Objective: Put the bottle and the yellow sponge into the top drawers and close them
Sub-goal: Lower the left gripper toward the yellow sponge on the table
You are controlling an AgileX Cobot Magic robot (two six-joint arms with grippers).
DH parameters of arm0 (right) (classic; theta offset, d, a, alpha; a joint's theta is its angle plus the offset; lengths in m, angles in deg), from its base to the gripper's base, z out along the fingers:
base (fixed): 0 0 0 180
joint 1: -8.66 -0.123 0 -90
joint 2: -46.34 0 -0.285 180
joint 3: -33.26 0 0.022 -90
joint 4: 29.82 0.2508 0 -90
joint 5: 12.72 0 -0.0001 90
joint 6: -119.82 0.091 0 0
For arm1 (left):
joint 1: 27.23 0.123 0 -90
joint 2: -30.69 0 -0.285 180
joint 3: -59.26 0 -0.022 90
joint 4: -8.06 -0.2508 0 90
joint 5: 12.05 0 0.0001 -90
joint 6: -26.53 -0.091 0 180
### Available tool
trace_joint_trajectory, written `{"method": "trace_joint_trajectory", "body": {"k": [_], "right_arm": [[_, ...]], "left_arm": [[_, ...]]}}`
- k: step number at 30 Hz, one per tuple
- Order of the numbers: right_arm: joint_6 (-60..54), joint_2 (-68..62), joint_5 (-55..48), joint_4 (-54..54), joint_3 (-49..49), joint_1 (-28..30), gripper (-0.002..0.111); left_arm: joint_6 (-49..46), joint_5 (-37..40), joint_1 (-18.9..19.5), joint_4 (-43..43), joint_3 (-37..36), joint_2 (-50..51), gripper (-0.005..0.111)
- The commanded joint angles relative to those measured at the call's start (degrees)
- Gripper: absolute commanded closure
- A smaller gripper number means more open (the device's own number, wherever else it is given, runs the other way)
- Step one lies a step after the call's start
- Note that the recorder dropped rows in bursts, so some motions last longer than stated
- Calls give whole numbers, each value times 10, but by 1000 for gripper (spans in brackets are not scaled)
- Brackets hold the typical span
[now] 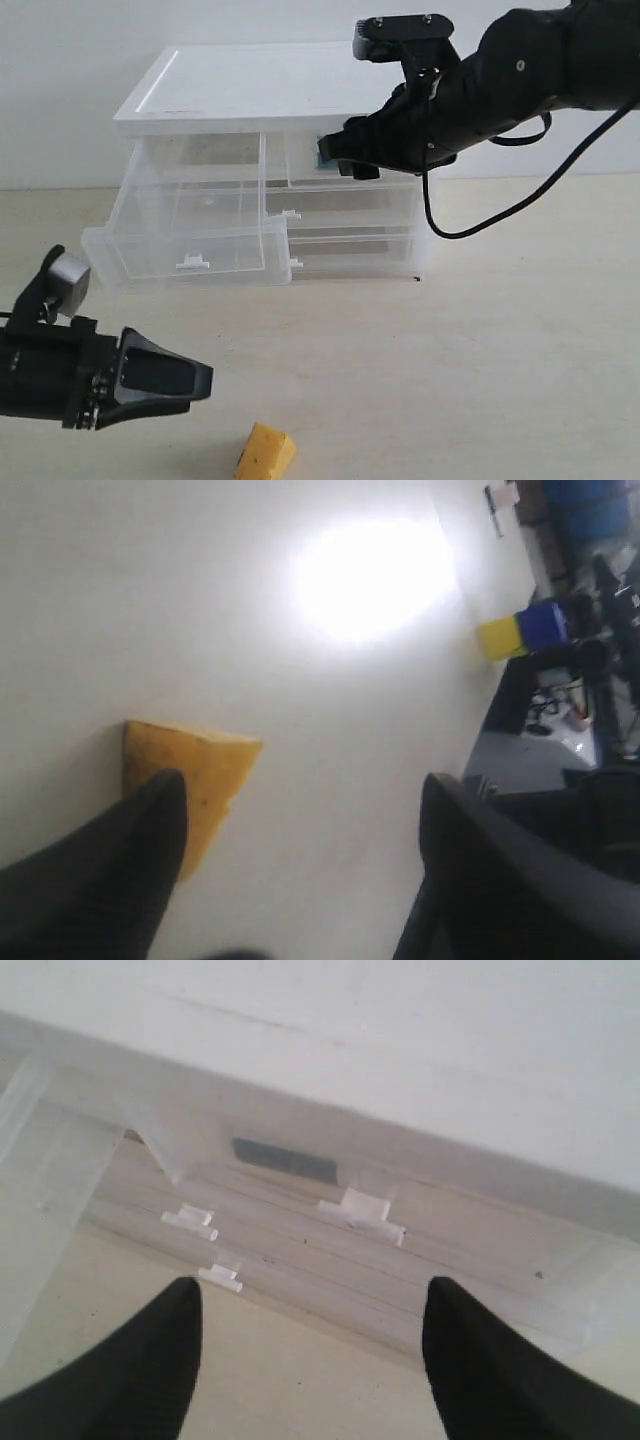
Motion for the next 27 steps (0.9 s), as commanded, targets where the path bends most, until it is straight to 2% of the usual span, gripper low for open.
{"method": "trace_joint_trajectory", "body": {"k": [1,6,14,17,27], "right_arm": [[-2,27,-29,-11,-4,2,50],[-2,40,-43,-19,9,2,50],[1,49,-59,-19,12,2,50],[2,50,-59,-21,12,2,50],[2,50,-64,-23,12,2,50]], "left_arm": [[-20,-93,-69,9,-4,-5,46],[-20,-161,-133,21,-4,-5,48],[-18,-293,-210,60,3,-5,48],[-28,-317,-236,94,7,-5,48],[-2,-396,-326,111,51,-5,48]]}}
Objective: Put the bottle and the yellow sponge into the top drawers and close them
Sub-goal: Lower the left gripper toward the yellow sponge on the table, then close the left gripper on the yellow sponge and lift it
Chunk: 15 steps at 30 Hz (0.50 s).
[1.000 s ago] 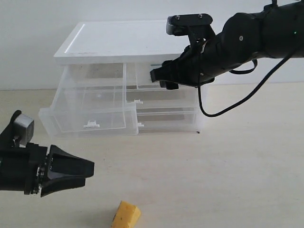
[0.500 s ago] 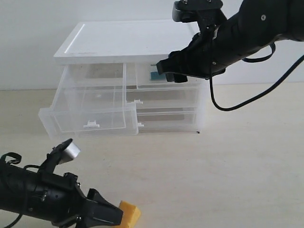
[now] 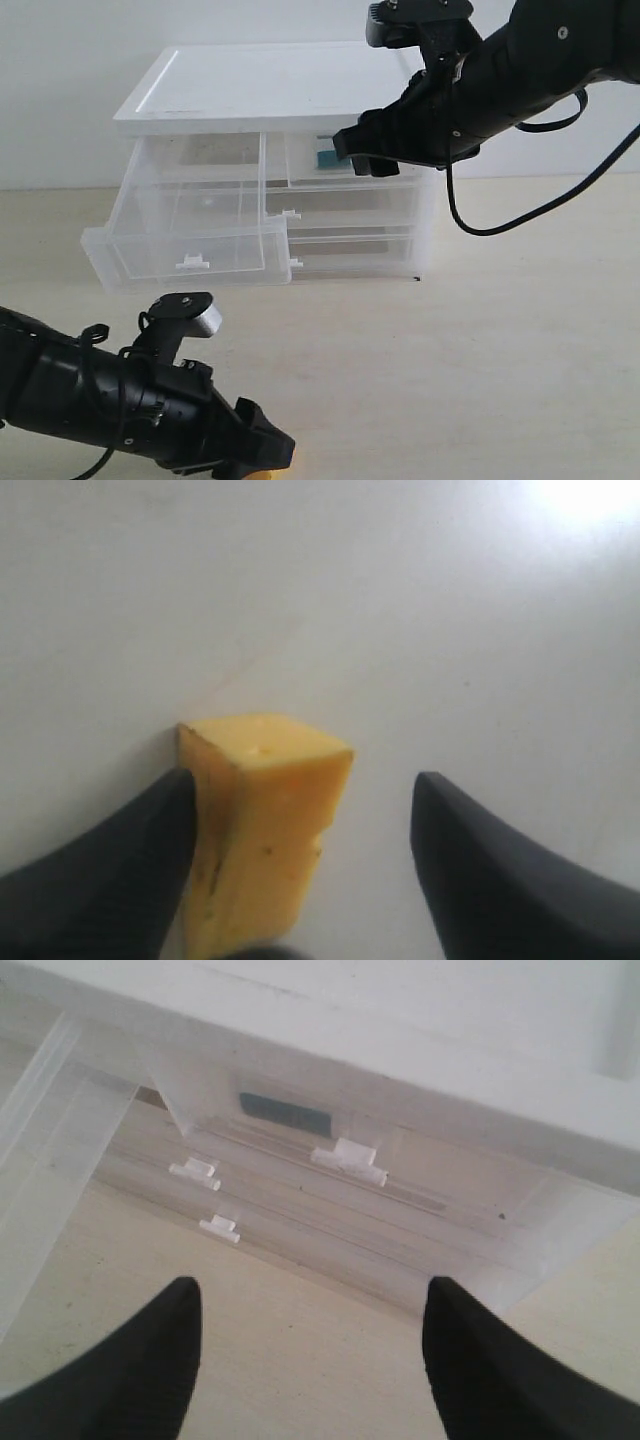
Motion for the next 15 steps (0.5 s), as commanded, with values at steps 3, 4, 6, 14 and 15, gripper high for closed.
{"method": "trace_joint_trajectory", "body": {"k": [3,4,6,14,15], "right_arm": [[1,5,-3,-6,1,2,50],[1,5,-3,-6,1,2,50],[0,5,-3,-6,1,2,50],[-1,5,-4,-6,1,2,50],[-1,5,-4,-6,1,2,50]], "left_arm": [[19,-105,-61,15,26,-3,48],[19,-119,-66,17,27,-3,48],[19,-133,-72,17,29,-2,48],[19,-128,-71,17,32,30,50],[19,-128,-71,17,32,36,51]]}}
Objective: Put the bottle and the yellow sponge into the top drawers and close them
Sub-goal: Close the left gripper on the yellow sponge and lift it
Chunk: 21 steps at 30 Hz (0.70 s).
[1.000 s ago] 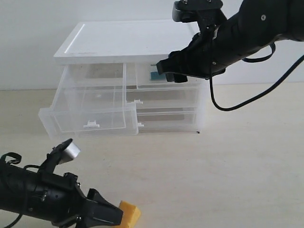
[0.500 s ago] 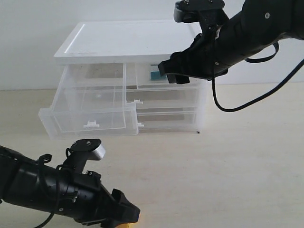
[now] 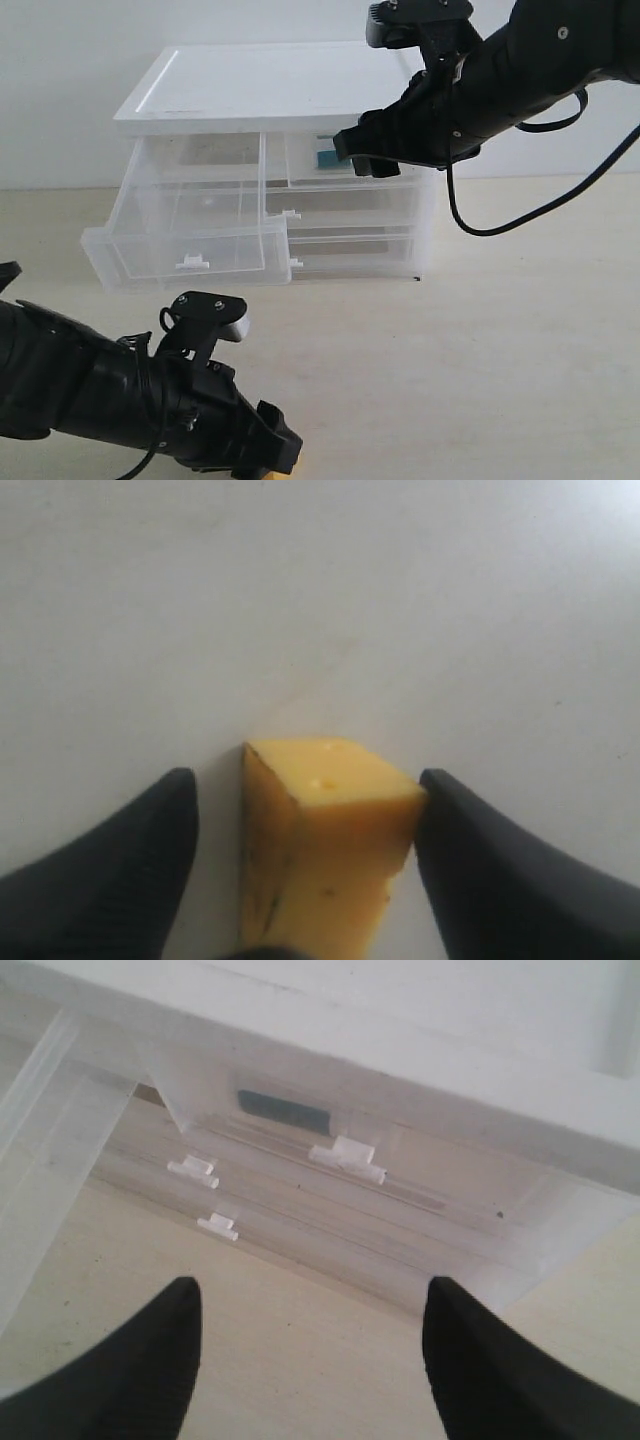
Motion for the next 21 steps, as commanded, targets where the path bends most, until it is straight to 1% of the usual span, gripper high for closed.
{"method": "trace_joint_trajectory", "body": {"k": [1,3,5,7,9,10,15,17,21], "right_arm": [[-1,5,-3,-4,1,2,50],[-1,5,-3,-4,1,2,50],[-1,5,-3,-4,1,2,50],[-1,5,-4,-4,1,2,50],[-1,5,-6,-4,1,2,50],[-2,5,-8,-4,1,2,50],[-3,5,-14,-9,1,2,50],[-3,5,-14,-11,1,2,50],[2,5,-13,-31,1,2,50]], "left_arm": [[4,-2,-4,5,2,21,53],[4,-2,-4,5,2,26,58],[4,-2,-4,5,2,26,66],[4,4,-4,5,2,26,79],[4,5,-4,5,2,26,94],[2,11,-4,5,2,26,103],[2,44,-4,5,2,20,103],[18,55,-4,1,-1,4,103],[77,55,-4,-58,-11,-48,103]]}}
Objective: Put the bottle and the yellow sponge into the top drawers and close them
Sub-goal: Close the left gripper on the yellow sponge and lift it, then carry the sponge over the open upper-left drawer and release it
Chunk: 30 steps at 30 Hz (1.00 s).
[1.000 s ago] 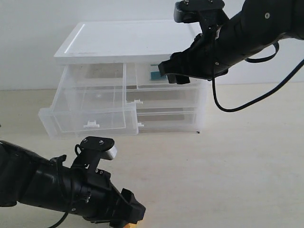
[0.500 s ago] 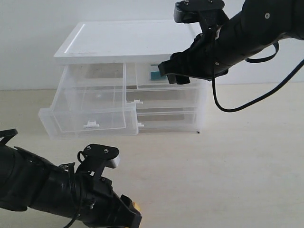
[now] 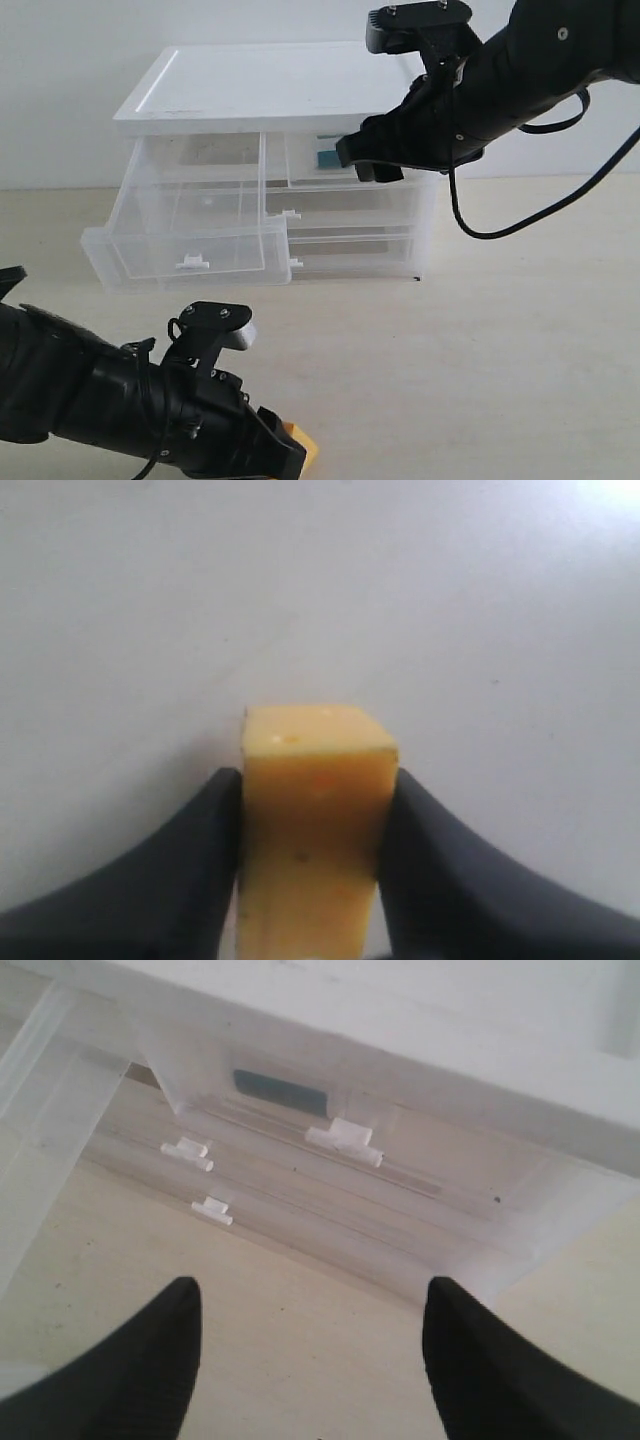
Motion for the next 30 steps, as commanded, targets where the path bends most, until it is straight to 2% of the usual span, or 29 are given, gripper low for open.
{"method": "trace_joint_trajectory", "body": {"k": [1,6,12,14,18,19,24,27,30], "right_arm": [[3,5,1,-22,1,2,50],[3,5,3,-22,1,2,50],[3,5,0,-22,1,2,50],[3,5,0,-25,1,2,50],[3,5,-1,-25,1,2,50],[3,5,-2,-25,1,2,50],[3,5,-12,-25,1,2,50],[3,5,-12,-25,1,2,50],[3,5,-12,-22,1,2,50]], "left_arm": [[59,10,-4,-56,-10,-60,103],[104,35,-4,-104,-13,-151,103],[104,55,-3,-106,-13,-277,103],[113,25,-3,-118,-13,-318,103],[116,-101,2,-125,-9,-398,103],[114,-138,15,-125,1,-417,103],[114,-147,96,-156,67,-401,103],[105,-92,151,-170,123,-330,103],[105,-75,171,-169,170,-240,103]]}}
